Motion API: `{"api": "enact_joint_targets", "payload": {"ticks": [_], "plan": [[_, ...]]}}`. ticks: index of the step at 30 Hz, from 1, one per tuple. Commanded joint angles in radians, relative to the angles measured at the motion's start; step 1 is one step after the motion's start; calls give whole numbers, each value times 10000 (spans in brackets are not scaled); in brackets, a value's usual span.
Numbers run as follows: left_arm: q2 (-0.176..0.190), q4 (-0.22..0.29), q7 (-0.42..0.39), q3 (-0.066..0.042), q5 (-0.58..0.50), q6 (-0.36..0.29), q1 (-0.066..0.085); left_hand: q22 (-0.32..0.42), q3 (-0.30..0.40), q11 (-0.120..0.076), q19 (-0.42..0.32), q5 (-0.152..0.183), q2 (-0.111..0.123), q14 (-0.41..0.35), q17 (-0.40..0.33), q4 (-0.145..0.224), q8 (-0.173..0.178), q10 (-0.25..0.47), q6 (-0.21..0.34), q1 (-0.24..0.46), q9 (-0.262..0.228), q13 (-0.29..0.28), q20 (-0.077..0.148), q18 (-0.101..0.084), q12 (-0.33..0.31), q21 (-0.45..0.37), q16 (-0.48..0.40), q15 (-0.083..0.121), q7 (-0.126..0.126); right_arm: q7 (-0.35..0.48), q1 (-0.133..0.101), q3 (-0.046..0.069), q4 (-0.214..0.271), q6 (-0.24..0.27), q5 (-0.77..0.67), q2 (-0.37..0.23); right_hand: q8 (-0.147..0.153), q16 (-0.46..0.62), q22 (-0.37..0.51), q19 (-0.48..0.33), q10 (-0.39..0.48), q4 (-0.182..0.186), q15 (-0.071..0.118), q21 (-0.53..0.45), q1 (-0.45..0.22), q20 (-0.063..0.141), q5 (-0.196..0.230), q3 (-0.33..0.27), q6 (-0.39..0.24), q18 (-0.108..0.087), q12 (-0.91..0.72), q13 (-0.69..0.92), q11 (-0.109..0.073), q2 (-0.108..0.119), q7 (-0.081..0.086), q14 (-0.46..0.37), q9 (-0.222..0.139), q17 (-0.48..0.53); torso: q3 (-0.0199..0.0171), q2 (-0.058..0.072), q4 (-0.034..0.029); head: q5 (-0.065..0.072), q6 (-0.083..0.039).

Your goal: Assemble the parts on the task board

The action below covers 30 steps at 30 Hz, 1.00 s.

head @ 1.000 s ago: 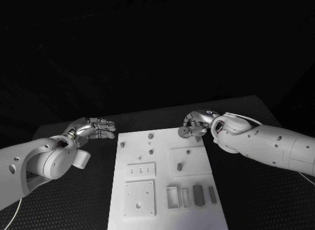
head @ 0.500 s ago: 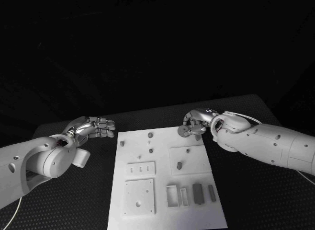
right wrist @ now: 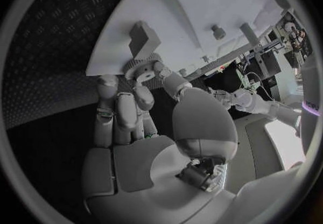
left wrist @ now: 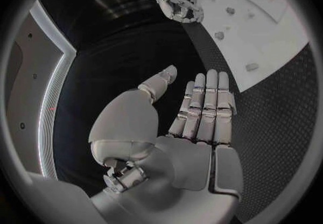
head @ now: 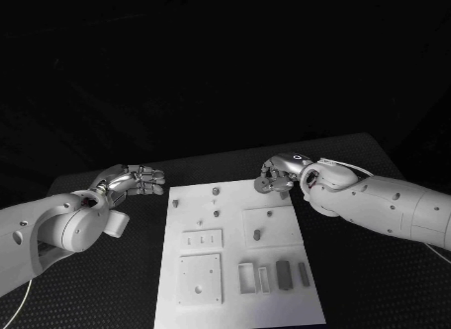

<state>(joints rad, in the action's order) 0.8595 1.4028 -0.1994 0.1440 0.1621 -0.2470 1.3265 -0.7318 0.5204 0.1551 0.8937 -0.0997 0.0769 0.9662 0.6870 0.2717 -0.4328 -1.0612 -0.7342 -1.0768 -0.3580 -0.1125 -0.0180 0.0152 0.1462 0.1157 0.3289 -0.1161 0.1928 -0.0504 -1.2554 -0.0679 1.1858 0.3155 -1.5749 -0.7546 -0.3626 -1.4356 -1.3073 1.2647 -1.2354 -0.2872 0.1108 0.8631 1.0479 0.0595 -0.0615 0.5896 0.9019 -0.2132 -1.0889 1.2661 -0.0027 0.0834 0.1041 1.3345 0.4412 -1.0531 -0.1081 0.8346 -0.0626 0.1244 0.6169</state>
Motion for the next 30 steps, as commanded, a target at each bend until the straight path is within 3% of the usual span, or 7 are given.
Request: {"api": "enact_joint_targets", "payload": {"ticks": [1,6,11,22,30], "plan": [[-20,-14,-83,-5,-21,65,11,10,-36,47,30,38,46,77,18,29,49,-8,49,86,-11,12,41,-12,-64,-43,-44,26,143,-151,152,-103,-55,-203,-362,21,95,28,-210,-132,157,-30,-1,52,-50,-6,28,-74,429,-486,203,-166,-6,82,55,-82,40,106,0,3,-791,1,5],[-38,-24,-80,-5,-21,70,10,10,-37,48,30,38,47,76,21,27,55,-9,54,89,-11,13,41,-14,-69,-47,-49,25,151,-145,156,-104,-39,-237,-362,32,257,89,-195,-171,263,-14,-75,24,-32,-21,28,-97,180,-486,335,-299,74,271,140,-141,-10,240,1,3,-787,6,8],[-33,-17,-81,-5,-21,72,9,10,-39,51,30,38,49,76,27,24,65,-5,64,96,-11,15,40,-15,-79,-53,-56,25,167,-160,165,-106,-57,-555,-362,34,269,104,-188,-172,272,23,-97,14,-91,-35,29,-110,174,-486,344,-329,94,303,158,-151,-10,273,0,3,-790,17,15],[-34,-13,-66,-4,-21,75,9,10,-40,54,31,38,44,77,34,15,74,-5,70,105,-13,17,40,-17,-89,-59,-65,24,180,-307,183,-131,-176,-1340,-448,92,207,86,-195,-166,270,0,-71,9,-145,-55,29,-53,344,-486,316,-416,60,-187,120,-117,47,249,4,3,-799,26,45],[-15,-2,-55,-3,-21,66,9,9,-44,56,31,39,44,76,39,6,79,-5,72,119,-15,18,38,-20,-96,-64,-72,22,186,-340,190,-166,-245,-1812,-537,129,236,84,-200,-177,276,-1,-76,12,-210,-65,29,-72,322,-486,300,-441,65,-315,126,-122,46,262,4,4,-801,47,66]]}}
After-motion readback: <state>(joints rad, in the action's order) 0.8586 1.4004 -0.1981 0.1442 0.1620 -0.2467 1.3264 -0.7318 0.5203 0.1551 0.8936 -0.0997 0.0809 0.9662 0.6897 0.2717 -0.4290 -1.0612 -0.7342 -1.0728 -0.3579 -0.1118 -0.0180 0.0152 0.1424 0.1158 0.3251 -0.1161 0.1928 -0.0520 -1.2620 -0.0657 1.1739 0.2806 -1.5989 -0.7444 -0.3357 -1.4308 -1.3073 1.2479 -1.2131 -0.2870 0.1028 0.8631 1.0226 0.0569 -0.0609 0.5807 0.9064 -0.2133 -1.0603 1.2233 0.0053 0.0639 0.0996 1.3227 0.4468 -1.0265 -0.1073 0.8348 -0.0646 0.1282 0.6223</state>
